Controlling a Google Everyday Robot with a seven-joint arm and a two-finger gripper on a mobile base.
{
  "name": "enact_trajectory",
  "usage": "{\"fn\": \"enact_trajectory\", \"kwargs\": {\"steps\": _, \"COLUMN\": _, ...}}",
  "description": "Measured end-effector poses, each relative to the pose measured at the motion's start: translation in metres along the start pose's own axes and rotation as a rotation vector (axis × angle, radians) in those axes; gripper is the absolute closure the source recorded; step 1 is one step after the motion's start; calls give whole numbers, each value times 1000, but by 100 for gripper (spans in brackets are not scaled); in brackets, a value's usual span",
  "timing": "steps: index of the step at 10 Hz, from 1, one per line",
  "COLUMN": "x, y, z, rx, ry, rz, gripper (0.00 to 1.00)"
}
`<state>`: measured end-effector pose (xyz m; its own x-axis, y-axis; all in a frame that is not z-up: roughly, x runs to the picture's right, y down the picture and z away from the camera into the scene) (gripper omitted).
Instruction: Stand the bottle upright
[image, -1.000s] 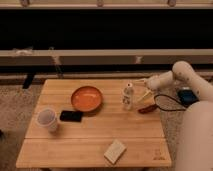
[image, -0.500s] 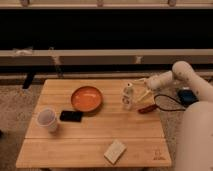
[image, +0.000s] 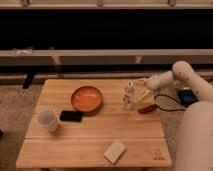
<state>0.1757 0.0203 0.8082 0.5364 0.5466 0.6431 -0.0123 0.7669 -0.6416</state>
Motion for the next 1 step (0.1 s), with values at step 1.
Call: {"fn": "enact_trajectory", "kwargs": {"steps": 1, "x": 0, "y": 0, "z": 0, "rx": 0, "ry": 0, "rz": 0, "gripper": 20}}
